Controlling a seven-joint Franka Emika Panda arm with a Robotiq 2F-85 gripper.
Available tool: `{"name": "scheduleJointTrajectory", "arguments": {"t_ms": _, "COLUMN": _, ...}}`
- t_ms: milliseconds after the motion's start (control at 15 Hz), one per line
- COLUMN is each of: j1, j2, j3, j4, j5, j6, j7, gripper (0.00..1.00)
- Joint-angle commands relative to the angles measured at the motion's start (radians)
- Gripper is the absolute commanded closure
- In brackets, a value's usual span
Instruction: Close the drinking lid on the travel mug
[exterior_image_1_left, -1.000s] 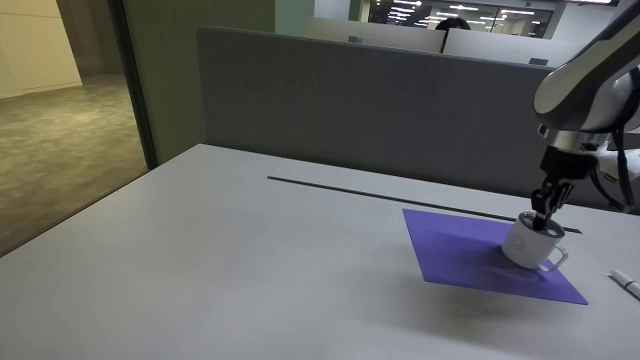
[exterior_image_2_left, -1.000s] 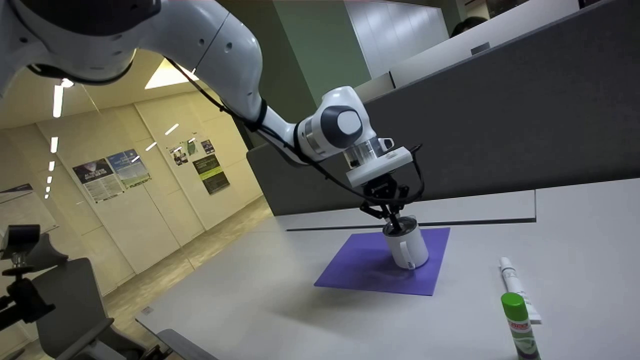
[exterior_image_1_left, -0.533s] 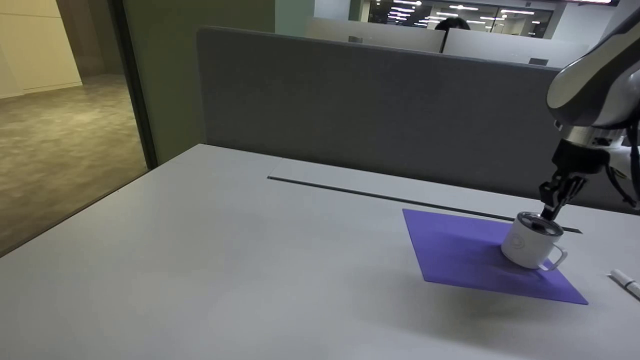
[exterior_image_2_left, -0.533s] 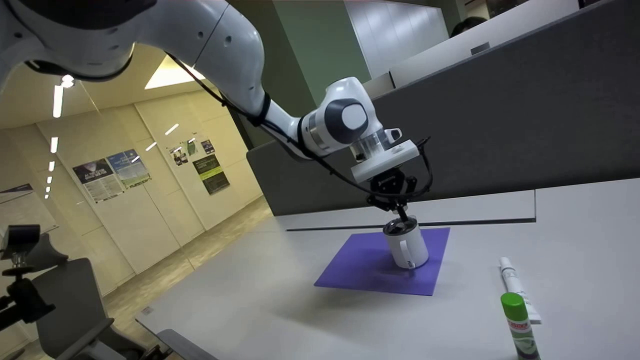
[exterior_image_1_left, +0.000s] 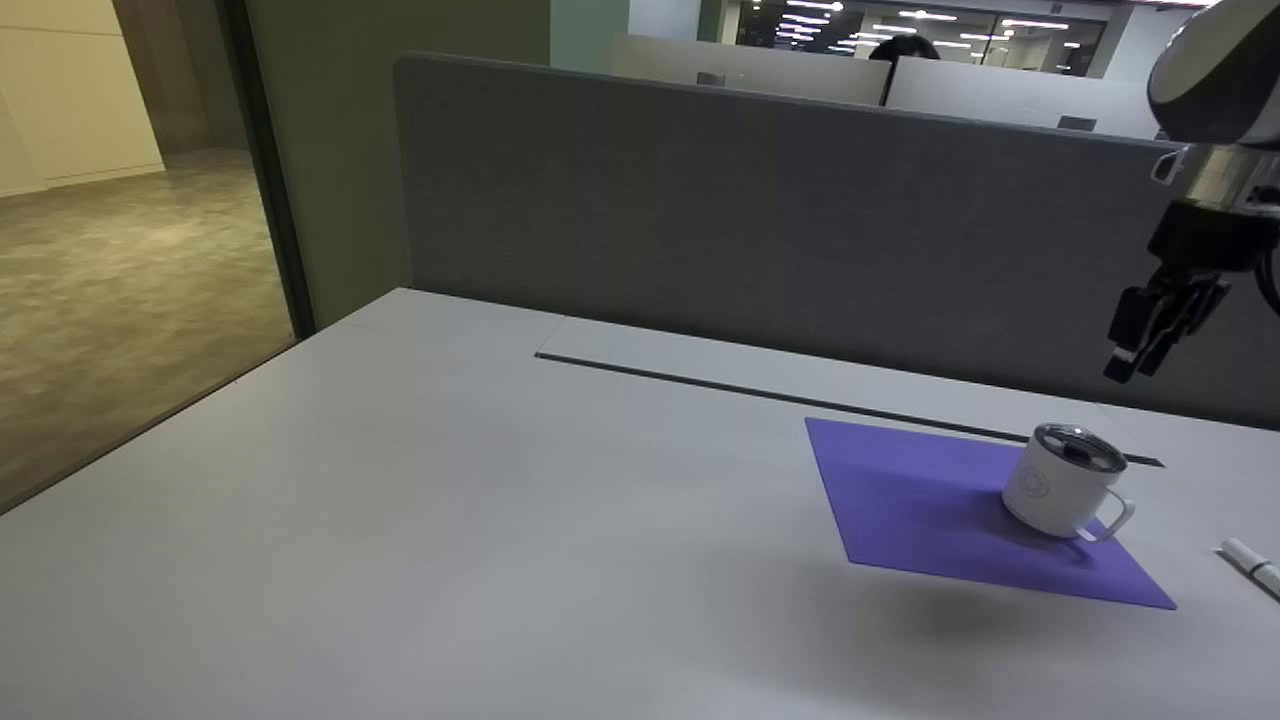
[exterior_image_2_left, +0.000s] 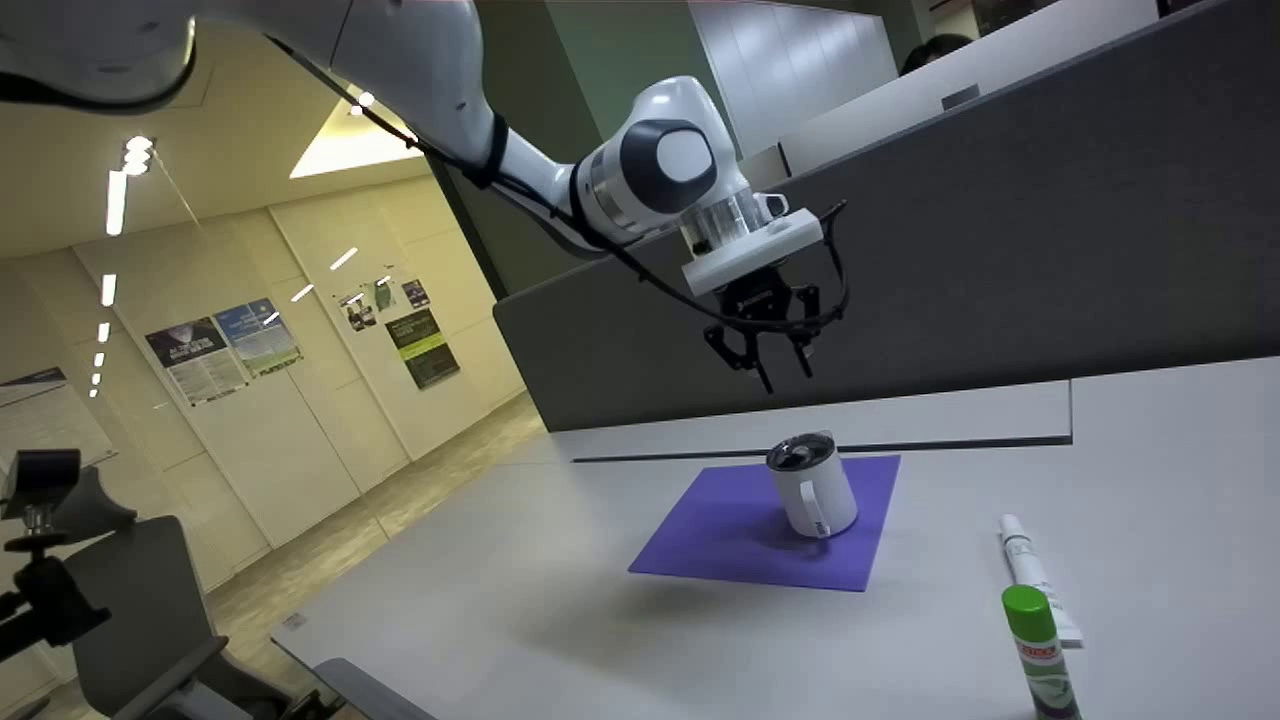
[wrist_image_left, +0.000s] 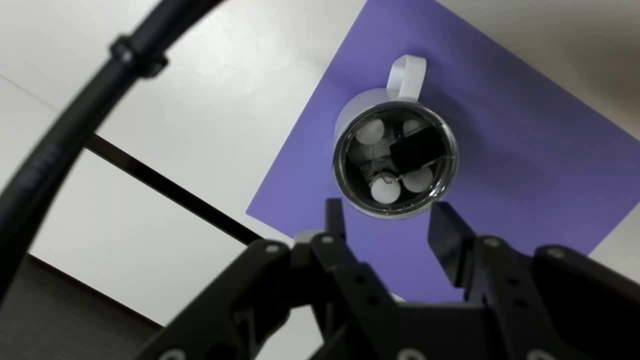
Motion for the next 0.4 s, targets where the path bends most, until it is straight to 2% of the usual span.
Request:
{"name": "scheduleJointTrajectory", "arguments": {"t_ms": 0, "j1": 0.005, "j2": -0.011, "j3": -0.008, "j4": 0.001, "j5": 0.015, "j6": -0.016, "j7": -0.010, "gripper": 0.19}}
{"name": "scheduleJointTrajectory", "arguments": {"t_ms": 67, "j1": 0.005, "j2": -0.015, "j3": -0.009, "j4": 0.001, "j5": 0.019, "j6": -0.020, "j7": -0.013, "gripper": 0.38}}
{"name": "scheduleJointTrajectory", "arguments": {"t_ms": 200, "j1": 0.006, "j2": -0.011, "j3": -0.009, "j4": 0.001, "j5": 0.018, "j6": -0.019, "j7": -0.013, "gripper": 0.24}}
{"name": "scheduleJointTrajectory", "arguments": {"t_ms": 333, "j1": 0.007, "j2": -0.006, "j3": -0.009, "j4": 0.001, "j5": 0.018, "j6": -0.018, "j7": -0.012, "gripper": 0.19}}
